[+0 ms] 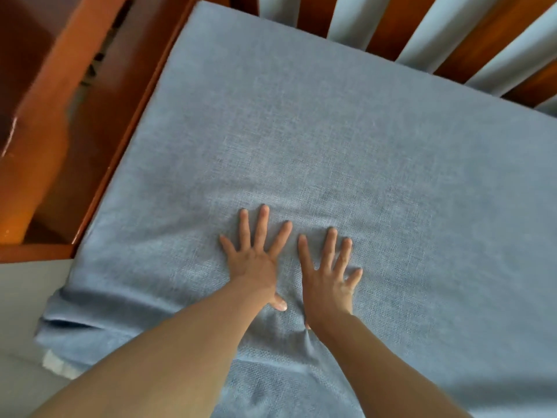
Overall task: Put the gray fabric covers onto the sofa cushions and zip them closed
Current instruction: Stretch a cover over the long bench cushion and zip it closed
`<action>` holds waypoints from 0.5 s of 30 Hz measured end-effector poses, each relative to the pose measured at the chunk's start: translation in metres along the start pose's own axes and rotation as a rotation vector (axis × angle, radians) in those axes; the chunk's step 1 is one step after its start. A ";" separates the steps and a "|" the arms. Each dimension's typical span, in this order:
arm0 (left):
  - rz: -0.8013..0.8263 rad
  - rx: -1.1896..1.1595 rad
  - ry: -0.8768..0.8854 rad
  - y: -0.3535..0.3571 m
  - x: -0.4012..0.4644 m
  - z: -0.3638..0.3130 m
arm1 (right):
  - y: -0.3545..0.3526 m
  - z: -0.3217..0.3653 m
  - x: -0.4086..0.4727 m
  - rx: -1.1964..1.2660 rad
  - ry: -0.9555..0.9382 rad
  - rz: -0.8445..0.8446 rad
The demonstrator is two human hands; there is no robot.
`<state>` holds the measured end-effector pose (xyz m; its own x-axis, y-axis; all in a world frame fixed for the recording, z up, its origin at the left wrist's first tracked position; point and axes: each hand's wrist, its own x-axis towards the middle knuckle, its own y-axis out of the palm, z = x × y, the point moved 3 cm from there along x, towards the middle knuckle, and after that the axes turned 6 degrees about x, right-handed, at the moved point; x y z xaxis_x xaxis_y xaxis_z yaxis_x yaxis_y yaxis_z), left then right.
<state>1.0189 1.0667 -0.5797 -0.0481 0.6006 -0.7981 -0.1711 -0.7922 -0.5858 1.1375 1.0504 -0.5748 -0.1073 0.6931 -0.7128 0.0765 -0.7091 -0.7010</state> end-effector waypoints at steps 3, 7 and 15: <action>0.028 0.016 -0.022 -0.002 0.002 -0.001 | -0.002 0.001 0.000 0.039 -0.004 -0.009; 0.072 0.041 -0.033 -0.005 0.003 -0.004 | -0.003 0.001 0.001 0.064 0.009 0.010; 0.091 0.053 -0.009 -0.006 0.005 -0.003 | 0.003 0.003 0.005 0.121 0.037 -0.042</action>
<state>1.0225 1.0739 -0.5807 -0.0743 0.5279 -0.8461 -0.2175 -0.8366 -0.5028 1.1343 1.0514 -0.5803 -0.0706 0.7252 -0.6850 -0.0476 -0.6883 -0.7238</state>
